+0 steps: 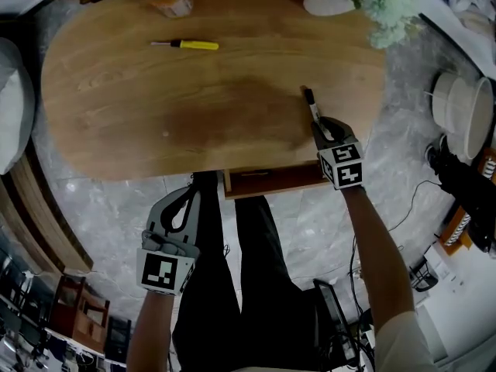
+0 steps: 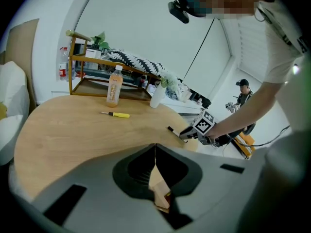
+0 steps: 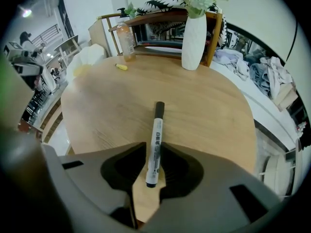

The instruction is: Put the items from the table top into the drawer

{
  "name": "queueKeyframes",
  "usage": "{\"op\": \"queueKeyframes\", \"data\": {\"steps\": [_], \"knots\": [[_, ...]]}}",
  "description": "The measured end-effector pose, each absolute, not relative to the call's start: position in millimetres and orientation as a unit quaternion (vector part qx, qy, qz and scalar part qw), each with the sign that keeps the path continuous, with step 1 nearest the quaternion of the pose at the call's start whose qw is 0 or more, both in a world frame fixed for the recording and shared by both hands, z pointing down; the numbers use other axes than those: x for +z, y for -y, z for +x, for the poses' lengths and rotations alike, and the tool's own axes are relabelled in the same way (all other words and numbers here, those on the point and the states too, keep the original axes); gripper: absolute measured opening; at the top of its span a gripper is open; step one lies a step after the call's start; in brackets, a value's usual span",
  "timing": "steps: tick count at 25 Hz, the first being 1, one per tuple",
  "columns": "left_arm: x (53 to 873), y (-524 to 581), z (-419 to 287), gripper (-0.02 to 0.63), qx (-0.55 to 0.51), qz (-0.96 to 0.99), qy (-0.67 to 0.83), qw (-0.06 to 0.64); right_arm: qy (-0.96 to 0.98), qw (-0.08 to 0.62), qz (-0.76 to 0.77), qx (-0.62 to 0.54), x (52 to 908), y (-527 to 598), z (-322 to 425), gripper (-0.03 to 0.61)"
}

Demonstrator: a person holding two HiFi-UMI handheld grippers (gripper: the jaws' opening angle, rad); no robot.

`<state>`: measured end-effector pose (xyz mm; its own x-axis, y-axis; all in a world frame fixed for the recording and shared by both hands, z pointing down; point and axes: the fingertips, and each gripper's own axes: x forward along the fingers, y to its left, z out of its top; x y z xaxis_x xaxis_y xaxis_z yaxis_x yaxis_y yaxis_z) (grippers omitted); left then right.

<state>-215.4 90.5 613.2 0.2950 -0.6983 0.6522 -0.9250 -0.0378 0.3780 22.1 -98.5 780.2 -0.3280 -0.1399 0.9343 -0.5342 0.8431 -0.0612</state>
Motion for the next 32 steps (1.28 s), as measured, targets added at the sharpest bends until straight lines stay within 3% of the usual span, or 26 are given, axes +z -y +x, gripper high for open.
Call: {"op": "queueKeyframes", "data": {"steps": [8,32], "knots": [[621,-104,-207,0.021,0.138,0.699,0.577,0.399,0.792,0.542,0.221,0.175,785,97,23,0.081],[633,-116,-184,0.021,0.147,0.701,0.577,0.392,0.827,0.527,0.088,0.177,765,-7,22,0.081]]}}
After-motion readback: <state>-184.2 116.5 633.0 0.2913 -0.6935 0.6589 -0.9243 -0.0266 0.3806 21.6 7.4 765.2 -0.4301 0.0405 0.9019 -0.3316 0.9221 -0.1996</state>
